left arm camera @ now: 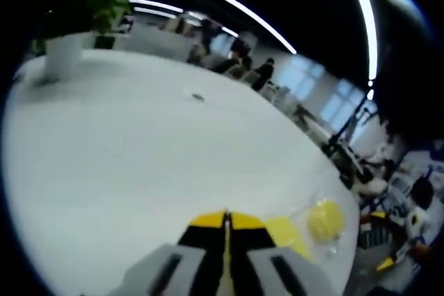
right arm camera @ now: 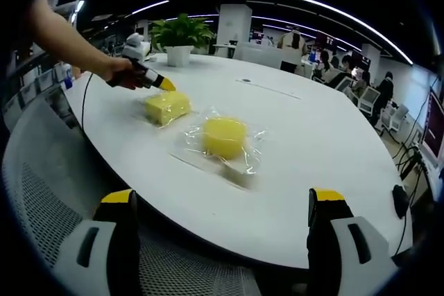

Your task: Compare the silicone blocks by pressing each to a similar depth, holding the contact briefly, and releasing to observe deformation and rebound differences across the visible hardness samples.

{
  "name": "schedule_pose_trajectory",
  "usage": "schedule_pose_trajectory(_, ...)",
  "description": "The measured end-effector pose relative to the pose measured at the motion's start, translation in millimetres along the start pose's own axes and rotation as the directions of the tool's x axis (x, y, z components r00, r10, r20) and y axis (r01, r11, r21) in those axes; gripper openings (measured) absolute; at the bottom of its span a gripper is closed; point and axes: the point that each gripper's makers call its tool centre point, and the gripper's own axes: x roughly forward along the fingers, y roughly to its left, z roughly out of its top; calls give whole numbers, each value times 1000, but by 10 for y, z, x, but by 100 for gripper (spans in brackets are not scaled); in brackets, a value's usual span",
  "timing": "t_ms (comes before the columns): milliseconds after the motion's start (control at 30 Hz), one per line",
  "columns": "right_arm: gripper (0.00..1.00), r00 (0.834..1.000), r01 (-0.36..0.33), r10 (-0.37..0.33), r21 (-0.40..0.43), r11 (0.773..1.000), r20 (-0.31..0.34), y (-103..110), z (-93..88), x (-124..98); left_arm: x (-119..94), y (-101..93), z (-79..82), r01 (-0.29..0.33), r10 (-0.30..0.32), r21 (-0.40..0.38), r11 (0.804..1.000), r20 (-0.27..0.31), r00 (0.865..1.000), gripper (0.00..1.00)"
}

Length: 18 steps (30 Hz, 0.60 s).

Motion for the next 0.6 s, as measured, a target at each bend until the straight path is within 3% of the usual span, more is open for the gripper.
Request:
schedule_pose_trajectory(267,96,1000,-4,4,-2,1000,3,10,9,1,-125,-66,60,-1,1,-36,999,-9,1000,0)
schedule_pose_trajectory(500,96,1000,-10,10,-5,1000,8,19,17,-2,-238,-254,141,33,-32,36,999,-27,999,0)
schedule_pose_trajectory(600,96,1000,-11,12,-6,1000,10,22,20,-4,-313,-401,255,59,-59,70,996,-2,998,0)
